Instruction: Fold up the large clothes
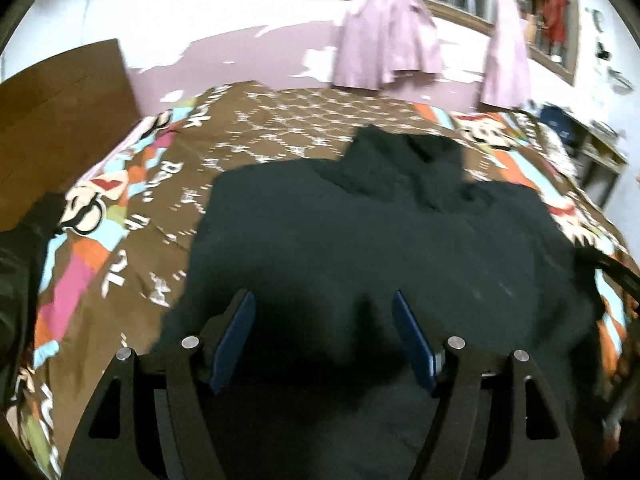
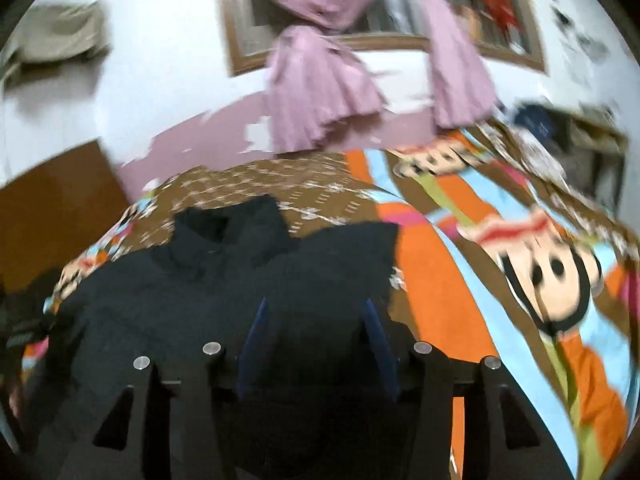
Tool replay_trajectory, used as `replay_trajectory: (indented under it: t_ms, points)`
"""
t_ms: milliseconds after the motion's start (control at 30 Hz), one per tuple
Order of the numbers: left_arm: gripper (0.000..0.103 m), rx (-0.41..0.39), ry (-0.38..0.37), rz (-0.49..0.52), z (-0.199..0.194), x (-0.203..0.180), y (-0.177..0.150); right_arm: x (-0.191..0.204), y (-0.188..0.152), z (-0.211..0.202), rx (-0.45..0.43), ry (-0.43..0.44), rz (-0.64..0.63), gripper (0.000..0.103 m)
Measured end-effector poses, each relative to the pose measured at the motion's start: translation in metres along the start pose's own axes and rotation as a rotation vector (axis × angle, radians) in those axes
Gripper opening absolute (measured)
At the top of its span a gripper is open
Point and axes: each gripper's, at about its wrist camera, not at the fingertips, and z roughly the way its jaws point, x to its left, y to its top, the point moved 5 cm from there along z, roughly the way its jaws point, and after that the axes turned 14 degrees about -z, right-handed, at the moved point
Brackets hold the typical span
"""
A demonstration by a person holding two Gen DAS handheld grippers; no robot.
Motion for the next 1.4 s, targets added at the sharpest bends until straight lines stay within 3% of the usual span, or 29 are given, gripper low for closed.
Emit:
replay_trajectory:
  t_ms: [133,167,200,267,400,733,1000,1133,1333,1400]
  points:
    - [0.065,0.071,-0.049,-0.055,0.036,0.01,0.002,0.026,-0.016,0.035,0.112,0.155,-0.06,0.058]
    - [0.065,0.092,-0.048,-0.053,0.043,0.012,-0.002,0.028,-0.026,0.045,0.137,0.183,-0.042,0.068]
    - [0.065,0.104,-0.033,-0.044,0.047,0.013,-0.004,0.029,-0.033,0.049,0.143,0.194,-0.04,0.07]
    - [0.067,0.119,0.026,-0.003,0.059,0.013,-0.015,0.036,-0.051,0.057,0.117,0.169,-0.115,0.071]
    - [0.081,0.082,0.095,0.044,0.063,0.012,-0.026,0.044,-0.063,0.066,0.128,0.12,-0.157,0.071]
    - [0.097,0.004,0.149,0.057,0.075,0.019,-0.037,0.057,-0.069,0.08,0.157,0.016,-0.234,0.072]
    - [0.101,-0.012,0.165,0.051,0.083,0.023,-0.038,0.057,-0.071,0.079,0.134,0.018,-0.228,0.073]
    - [0.101,-0.015,0.155,0.052,0.081,0.023,-0.038,0.052,-0.065,0.066,0.09,0.099,-0.19,0.091]
    - [0.101,0.049,0.16,0.03,0.071,0.021,-0.029,0.039,-0.053,0.03,0.105,0.026,-0.187,0.093]
    - [0.101,0.073,0.165,-0.004,0.063,0.019,-0.031,0.039,-0.047,0.014,0.101,0.038,-0.205,0.093]
